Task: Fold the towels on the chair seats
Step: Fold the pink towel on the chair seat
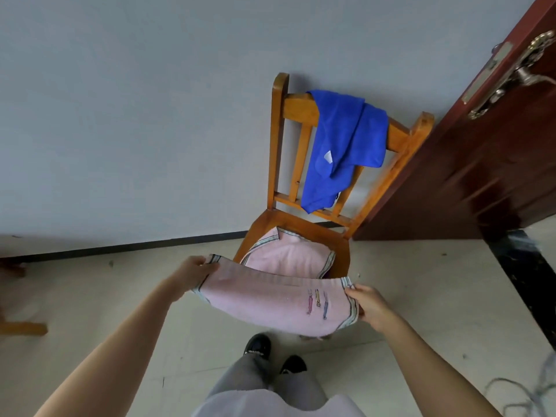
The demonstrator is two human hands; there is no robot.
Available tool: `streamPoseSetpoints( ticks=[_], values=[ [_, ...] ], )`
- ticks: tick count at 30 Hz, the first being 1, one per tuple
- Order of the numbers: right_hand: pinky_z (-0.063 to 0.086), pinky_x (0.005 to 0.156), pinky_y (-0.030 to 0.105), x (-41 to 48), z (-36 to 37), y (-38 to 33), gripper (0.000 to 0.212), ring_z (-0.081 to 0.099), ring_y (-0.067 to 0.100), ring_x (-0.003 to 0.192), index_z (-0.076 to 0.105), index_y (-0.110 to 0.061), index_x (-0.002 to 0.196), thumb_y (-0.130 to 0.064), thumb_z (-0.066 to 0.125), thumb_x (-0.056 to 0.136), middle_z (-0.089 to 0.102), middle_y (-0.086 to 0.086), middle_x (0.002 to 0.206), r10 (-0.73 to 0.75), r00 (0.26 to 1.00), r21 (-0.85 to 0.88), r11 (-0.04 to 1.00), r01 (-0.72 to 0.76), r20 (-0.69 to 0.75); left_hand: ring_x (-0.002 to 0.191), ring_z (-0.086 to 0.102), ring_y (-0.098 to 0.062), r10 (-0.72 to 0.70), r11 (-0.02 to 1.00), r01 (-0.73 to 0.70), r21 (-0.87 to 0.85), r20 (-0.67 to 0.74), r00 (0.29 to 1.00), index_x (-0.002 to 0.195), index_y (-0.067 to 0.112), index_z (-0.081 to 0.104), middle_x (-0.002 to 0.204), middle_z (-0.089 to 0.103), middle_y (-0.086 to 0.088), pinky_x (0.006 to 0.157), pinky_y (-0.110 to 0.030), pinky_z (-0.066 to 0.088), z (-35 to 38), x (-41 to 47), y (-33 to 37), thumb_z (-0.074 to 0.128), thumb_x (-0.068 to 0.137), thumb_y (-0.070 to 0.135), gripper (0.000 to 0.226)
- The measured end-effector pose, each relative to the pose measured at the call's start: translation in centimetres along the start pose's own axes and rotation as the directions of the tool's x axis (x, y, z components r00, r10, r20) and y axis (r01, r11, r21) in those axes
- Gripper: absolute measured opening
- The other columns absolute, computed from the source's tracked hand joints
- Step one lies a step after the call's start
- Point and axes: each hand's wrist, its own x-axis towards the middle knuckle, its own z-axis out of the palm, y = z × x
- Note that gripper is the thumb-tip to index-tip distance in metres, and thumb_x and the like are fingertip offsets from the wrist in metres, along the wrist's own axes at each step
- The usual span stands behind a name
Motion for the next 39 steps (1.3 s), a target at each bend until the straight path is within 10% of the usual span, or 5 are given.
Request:
streamPoseSetpoints(
  ticks=[10, 39],
  values=[
    [0.049, 0.066, 0.031, 2.2, 1.1, -0.7, 0.015, 0.06, 0.024, 0.074, 0.059, -0.014, 0.084, -0.021, 0.052, 0.094, 0.063, 0.01, 0.082, -0.009, 0.995, 0.062, 0.998, 0.015, -0.095, 0.059, 0.043, -0.018, 0.019, 0.978, -0.049, -0.201, -0.149, 0.989, 0.065, 0.006, 0.056, 0.063, 0.05, -0.007, 0.054, -0.026, 0.034, 1.9, 5.8, 1.9, 0.062, 0.086, 0.006, 0.022],
    [0.032, 0.057, 0.026, 24.1, 4.9, -4.3, 0.017, 0.049, 0.023, 0.072, 0.05, -0.008, 0.087, -0.02, 0.043, 0.097, 0.051, 0.004, 0.072, -0.063, 0.898, -0.115, 0.993, 0.014, -0.435, 0.056, 0.034, -0.016, 0.068, 0.997, -0.069, 0.028, 0.041, 0.997, 0.059, 0.008, 0.053, 0.056, 0.041, -0.007, 0.054, -0.028, 0.022, 12.2, 27.4, 5.1, 0.065, 0.084, 0.015, 0.028]
  ],
)
